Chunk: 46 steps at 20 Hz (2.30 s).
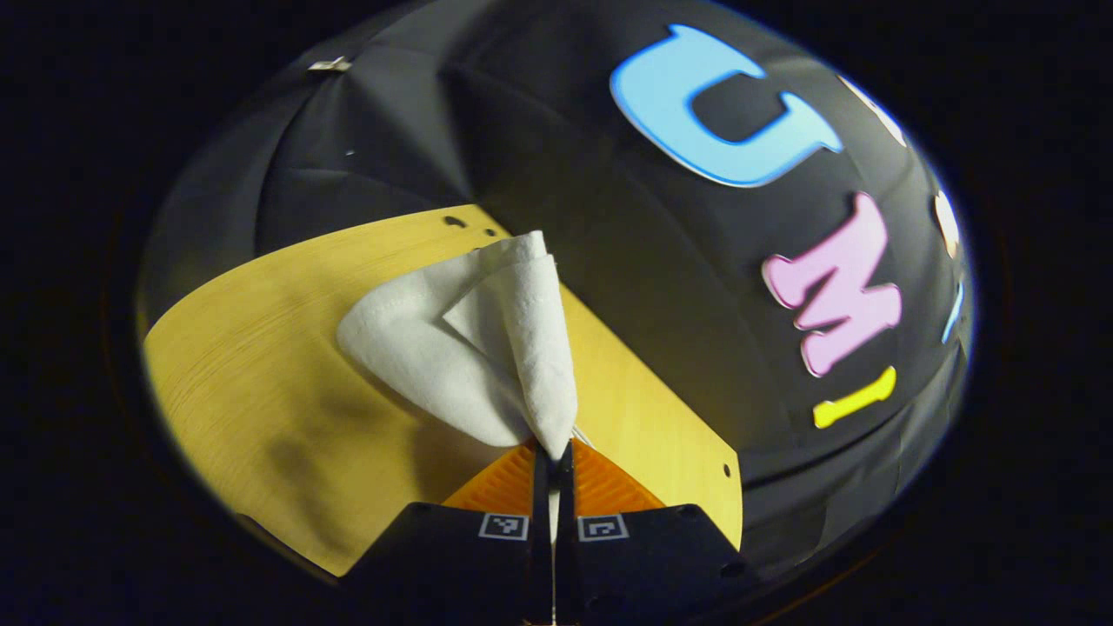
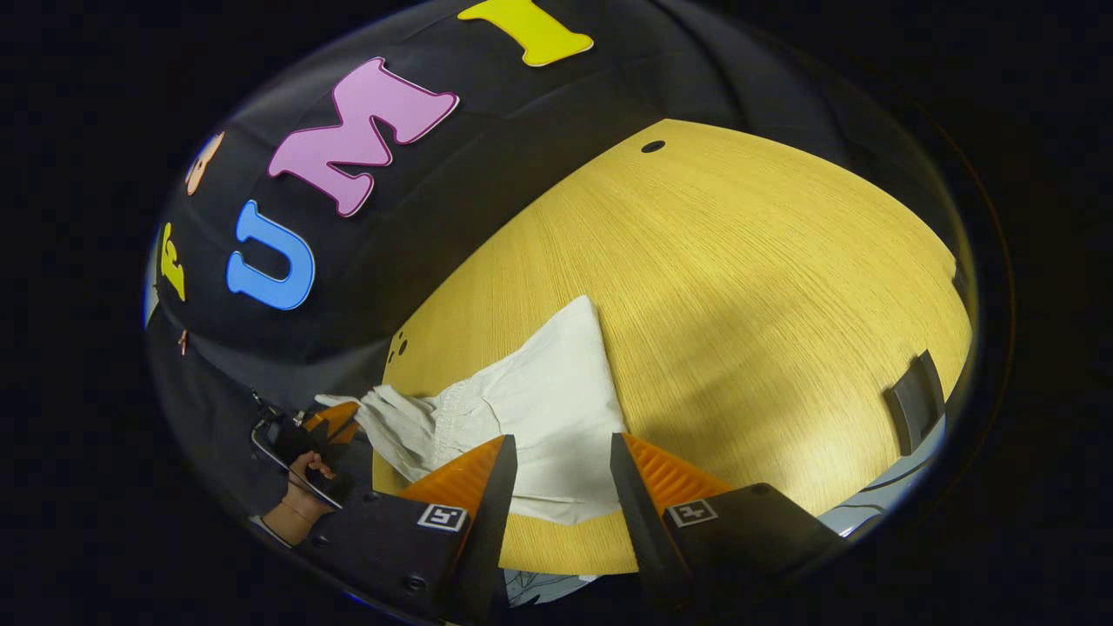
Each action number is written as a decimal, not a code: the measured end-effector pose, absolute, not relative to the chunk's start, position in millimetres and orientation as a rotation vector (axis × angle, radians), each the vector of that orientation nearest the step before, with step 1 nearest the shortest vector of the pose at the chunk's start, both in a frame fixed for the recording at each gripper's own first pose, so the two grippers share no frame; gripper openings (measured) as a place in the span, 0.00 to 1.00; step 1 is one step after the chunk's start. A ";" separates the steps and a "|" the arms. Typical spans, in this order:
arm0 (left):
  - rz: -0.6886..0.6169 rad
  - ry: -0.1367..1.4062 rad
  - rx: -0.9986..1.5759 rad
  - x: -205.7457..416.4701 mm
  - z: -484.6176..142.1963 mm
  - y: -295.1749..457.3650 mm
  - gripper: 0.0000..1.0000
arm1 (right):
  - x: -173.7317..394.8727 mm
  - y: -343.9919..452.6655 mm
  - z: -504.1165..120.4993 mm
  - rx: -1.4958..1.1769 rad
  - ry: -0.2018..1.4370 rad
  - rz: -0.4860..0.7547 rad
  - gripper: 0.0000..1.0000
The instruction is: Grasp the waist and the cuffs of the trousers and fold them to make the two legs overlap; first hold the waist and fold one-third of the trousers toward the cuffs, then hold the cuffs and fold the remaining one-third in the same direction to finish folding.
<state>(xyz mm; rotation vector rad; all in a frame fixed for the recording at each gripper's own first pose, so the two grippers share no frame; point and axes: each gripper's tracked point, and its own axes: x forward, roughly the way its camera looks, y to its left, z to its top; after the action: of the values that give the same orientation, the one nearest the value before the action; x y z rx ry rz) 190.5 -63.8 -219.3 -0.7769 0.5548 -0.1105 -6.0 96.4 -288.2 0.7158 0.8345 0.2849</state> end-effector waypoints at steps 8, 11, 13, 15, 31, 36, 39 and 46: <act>-0.388 0.548 -0.556 156.8 -183.8 -163.1 0.06 | -7.0 88.7 -284.5 0.717 0.820 0.274 0.68; -0.470 0.578 -0.490 144.8 -189.4 -197.2 0.06 | -8.1 84.0 -284.9 0.725 0.816 0.263 0.68; -0.514 0.607 -0.456 131.6 -195.7 -219.1 0.06 | -8.8 80.3 -285.4 0.729 0.813 0.255 0.68; -0.549 0.642 -0.423 122.2 -205.8 -243.3 0.07 | -8.9 77.3 -285.4 0.735 0.811 0.247 0.68; -0.686 0.899 -0.238 31.0 -290.1 -323.9 0.70 | -3.2 65.4 -280.2 0.754 0.796 0.222 0.68; -0.790 0.894 -0.216 0.8 -289.6 -336.0 0.79 | -5.0 67.4 -277.9 0.751 0.798 0.227 0.68; -0.872 0.874 -0.213 -12.6 -280.3 -337.5 0.81 | -9.0 68.7 -278.1 0.750 0.800 0.227 0.68; -0.838 0.864 -0.446 -14.1 -249.9 -309.6 0.86 | -15.9 89.3 -262.6 0.739 0.788 0.289 0.68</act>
<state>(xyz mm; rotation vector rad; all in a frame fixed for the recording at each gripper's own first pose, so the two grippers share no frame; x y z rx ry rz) -14.1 -309.6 -249.9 -0.4460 0.8640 -0.8379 -15.9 89.3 -262.6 0.7394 0.7878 0.2891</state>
